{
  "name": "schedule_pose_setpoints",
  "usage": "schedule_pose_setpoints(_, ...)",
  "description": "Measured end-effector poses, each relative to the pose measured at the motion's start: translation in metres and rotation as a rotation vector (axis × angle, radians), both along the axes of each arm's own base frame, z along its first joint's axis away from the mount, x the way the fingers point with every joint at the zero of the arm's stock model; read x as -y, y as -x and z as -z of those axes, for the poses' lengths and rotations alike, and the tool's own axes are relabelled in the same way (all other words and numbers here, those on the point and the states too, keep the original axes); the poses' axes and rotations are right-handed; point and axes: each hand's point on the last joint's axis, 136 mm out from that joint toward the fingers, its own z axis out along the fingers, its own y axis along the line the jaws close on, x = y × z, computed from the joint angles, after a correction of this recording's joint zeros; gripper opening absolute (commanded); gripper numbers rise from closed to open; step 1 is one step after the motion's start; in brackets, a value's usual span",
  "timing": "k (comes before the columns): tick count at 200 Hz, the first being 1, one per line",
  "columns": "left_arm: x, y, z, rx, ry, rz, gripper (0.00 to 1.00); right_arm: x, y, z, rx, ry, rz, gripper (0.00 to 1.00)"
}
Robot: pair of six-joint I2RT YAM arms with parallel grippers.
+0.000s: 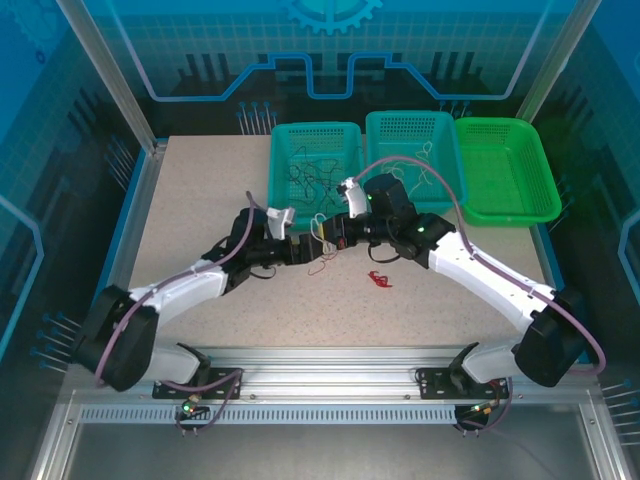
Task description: Untangle the cables
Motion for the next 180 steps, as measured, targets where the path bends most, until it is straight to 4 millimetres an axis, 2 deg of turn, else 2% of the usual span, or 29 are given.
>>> schedule_pose_setpoints(12, 0.008, -0.005, 0.004, -0.030, 0.037, 0.016, 0.60, -0.008, 0.006, -0.008, -0.001, -0.048, -0.050, 0.00)
schedule_pose_setpoints(38, 0.009, -0.009, 0.019, -0.088, 0.044, -0.007, 0.12, -0.014, 0.010, -0.020, 0.014, -0.098, -0.086, 0.00)
schedule_pose_setpoints(49, 0.007, -0.010, 0.021, -0.095, 0.035, -0.027, 0.00, -0.012, 0.008, -0.023, 0.026, -0.101, -0.074, 0.00)
schedule_pose_setpoints(65, -0.001, -0.010, 0.028, -0.111, -0.012, -0.068, 0.00, -0.005, 0.007, -0.034, 0.062, -0.117, -0.041, 0.00)
schedule_pose_setpoints(85, -0.022, -0.005, 0.050, -0.157, -0.143, -0.140, 0.00, 0.016, 0.003, -0.050, 0.115, -0.146, 0.044, 0.00)
schedule_pose_setpoints(114, -0.050, 0.009, 0.081, -0.222, -0.310, -0.197, 0.00, 0.066, -0.006, -0.072, 0.189, -0.233, 0.242, 0.00)
schedule_pose_setpoints(138, -0.068, 0.022, 0.099, -0.259, -0.387, -0.223, 0.00, 0.101, -0.016, -0.075, 0.206, -0.276, 0.370, 0.00)
schedule_pose_setpoints(148, -0.069, 0.026, 0.101, -0.253, -0.389, -0.216, 0.16, 0.104, -0.018, -0.076, 0.207, -0.277, 0.382, 0.00)
schedule_pose_setpoints(157, -0.066, 0.025, 0.098, -0.221, -0.365, -0.202, 0.37, 0.103, -0.018, -0.075, 0.197, -0.273, 0.374, 0.00)
schedule_pose_setpoints(165, -0.061, 0.025, 0.092, -0.179, -0.328, -0.179, 0.51, 0.099, -0.018, -0.075, 0.187, -0.272, 0.359, 0.00)
schedule_pose_setpoints(173, -0.053, 0.023, 0.083, -0.124, -0.284, -0.146, 0.59, 0.096, -0.019, -0.073, 0.175, -0.272, 0.342, 0.00)
schedule_pose_setpoints(180, -0.047, 0.021, 0.073, -0.072, -0.251, -0.113, 0.63, 0.093, -0.020, -0.071, 0.164, -0.271, 0.331, 0.00)
